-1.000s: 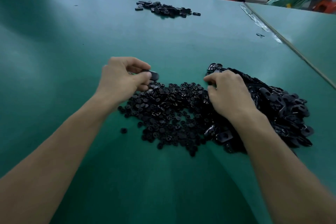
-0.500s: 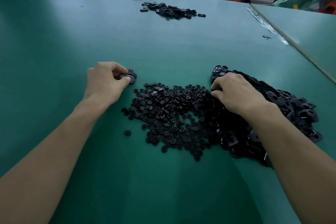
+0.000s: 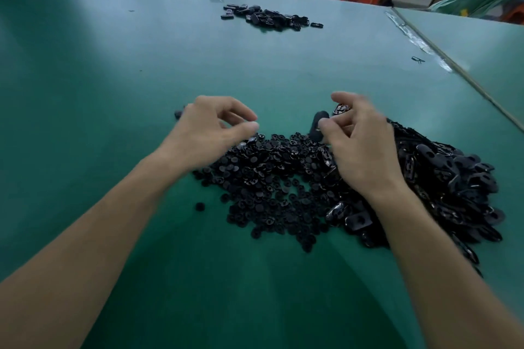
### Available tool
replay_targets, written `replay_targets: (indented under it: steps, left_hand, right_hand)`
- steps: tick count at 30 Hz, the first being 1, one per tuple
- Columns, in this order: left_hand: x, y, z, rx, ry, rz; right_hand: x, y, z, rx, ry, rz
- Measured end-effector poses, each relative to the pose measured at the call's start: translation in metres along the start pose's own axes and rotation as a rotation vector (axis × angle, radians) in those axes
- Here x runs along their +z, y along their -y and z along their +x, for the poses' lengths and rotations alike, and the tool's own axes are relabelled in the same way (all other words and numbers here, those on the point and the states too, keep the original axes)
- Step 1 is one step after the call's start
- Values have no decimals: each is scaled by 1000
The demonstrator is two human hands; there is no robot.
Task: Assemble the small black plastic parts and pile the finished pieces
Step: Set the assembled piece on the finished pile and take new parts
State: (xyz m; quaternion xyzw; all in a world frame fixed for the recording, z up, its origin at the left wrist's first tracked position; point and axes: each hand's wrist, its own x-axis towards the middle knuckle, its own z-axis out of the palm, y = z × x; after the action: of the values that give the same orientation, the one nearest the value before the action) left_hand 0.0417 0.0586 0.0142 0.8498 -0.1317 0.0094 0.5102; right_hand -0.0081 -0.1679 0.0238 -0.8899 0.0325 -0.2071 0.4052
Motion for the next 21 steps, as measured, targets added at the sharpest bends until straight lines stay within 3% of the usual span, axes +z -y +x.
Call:
replay_targets:
  steps: [3, 7, 21]
  left_hand:
    - [9, -19, -9, 26, 224, -152]
    - [14, -26, -12, 44, 213, -187]
    - [19, -26, -15, 75, 236, -286]
  right_hand:
    - [14, 12, -19, 132, 66, 445]
    - [27, 18, -40, 282, 9, 778]
    - [27, 11, -58, 232, -42, 704]
